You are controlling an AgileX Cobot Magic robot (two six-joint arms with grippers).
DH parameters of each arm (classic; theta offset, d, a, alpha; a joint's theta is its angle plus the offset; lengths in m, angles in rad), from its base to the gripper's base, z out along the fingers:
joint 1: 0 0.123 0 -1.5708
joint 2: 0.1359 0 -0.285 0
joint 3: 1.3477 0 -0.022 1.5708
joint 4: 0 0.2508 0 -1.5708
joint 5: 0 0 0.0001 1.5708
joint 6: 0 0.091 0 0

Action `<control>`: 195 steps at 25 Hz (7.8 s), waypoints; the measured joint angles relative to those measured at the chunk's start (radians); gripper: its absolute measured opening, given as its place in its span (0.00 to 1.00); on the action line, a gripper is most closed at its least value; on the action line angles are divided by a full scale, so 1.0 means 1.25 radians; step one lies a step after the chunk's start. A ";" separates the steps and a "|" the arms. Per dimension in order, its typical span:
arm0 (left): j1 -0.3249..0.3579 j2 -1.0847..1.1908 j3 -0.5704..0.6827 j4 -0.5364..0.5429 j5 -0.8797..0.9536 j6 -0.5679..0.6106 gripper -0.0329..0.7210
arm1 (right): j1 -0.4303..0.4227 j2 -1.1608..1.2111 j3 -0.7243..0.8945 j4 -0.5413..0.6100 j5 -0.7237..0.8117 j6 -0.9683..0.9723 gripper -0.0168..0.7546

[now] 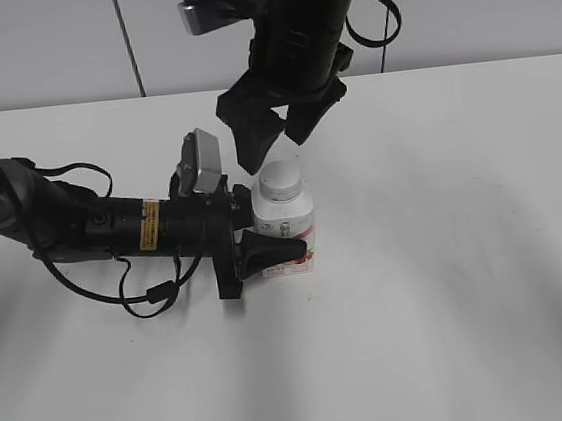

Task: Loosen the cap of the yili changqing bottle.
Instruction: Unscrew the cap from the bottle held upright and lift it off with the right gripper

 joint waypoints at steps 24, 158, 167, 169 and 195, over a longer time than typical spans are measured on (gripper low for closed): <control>0.000 0.000 0.000 -0.007 0.001 -0.002 0.54 | 0.000 0.045 0.000 -0.009 0.000 0.437 0.77; -0.001 -0.002 -0.002 0.008 0.013 -0.005 0.54 | 0.000 -0.011 0.005 0.021 0.000 0.465 0.76; -0.001 -0.002 -0.002 0.008 0.013 -0.005 0.54 | 0.000 -0.011 0.012 -0.008 0.000 0.511 0.76; -0.001 -0.002 -0.002 0.008 0.013 -0.005 0.54 | 0.000 -0.011 0.019 -0.010 -0.001 0.520 0.76; -0.001 -0.002 -0.002 0.009 0.013 -0.005 0.54 | 0.000 0.026 0.025 -0.029 -0.001 0.534 0.76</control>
